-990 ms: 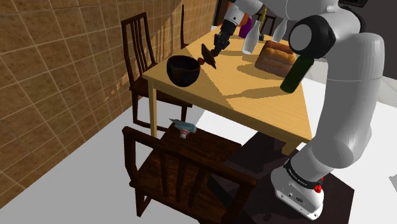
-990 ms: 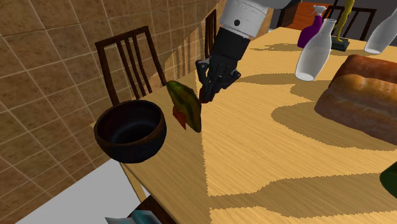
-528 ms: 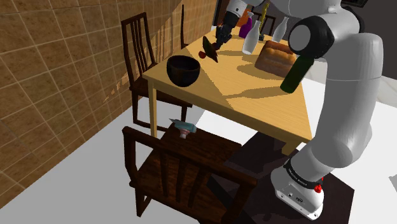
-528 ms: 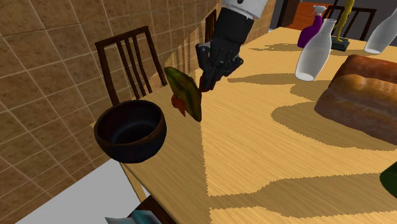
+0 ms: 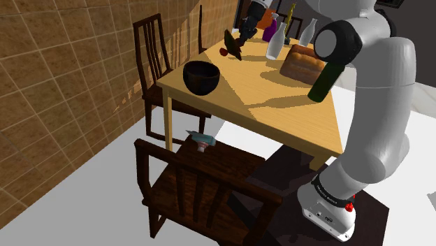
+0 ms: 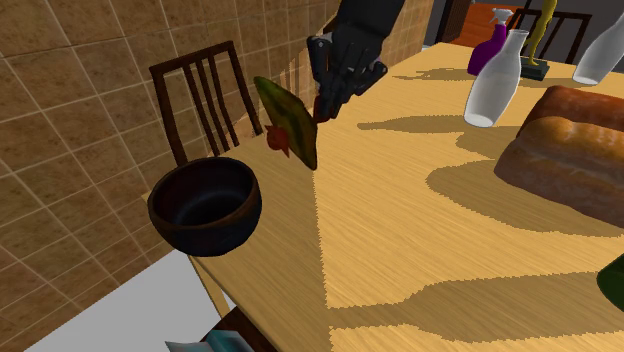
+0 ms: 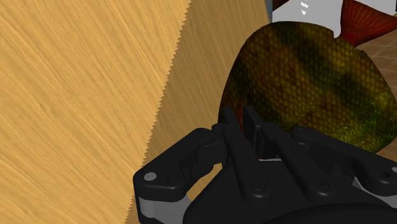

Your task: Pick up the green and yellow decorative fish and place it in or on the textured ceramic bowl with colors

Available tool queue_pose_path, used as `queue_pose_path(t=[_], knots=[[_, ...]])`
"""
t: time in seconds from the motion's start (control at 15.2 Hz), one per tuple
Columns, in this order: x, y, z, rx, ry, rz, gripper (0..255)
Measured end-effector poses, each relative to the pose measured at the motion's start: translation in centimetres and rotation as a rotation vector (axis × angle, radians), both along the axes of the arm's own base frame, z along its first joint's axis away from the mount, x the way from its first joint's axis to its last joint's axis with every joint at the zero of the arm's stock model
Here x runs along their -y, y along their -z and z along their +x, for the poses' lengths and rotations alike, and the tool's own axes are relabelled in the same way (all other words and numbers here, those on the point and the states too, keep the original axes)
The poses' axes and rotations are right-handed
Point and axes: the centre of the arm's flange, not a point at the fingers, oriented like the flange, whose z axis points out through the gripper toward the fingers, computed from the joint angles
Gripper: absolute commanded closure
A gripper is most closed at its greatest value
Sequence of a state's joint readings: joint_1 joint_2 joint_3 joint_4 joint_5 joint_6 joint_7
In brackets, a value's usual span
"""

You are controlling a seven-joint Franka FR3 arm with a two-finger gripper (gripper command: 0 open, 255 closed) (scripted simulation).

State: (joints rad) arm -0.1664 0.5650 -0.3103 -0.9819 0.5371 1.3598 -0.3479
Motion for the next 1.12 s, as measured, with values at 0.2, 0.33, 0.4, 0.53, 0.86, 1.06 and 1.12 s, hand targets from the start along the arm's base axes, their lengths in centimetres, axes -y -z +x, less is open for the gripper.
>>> queue_pose_path(t=[0.2,0.33,0.4,0.53,0.86,1.06,1.12], knots=[[0.0,-1.7,0.2,0.000,0.000,0.000,255],[0.0,-2.5,0.0,0.000,0.000,0.000,255],[-0.5,-2.8,0.1,0.000,0.000,0.000,255],[-2.8,-2.9,0.6,-0.001,-0.001,0.000,255],[-9.1,-3.7,2.0,0.000,-0.002,0.000,255],[-13.0,-3.8,3.2,0.000,-0.002,0.000,255],[-13.8,-3.6,3.2,-0.001,-0.002,0.000,255]])
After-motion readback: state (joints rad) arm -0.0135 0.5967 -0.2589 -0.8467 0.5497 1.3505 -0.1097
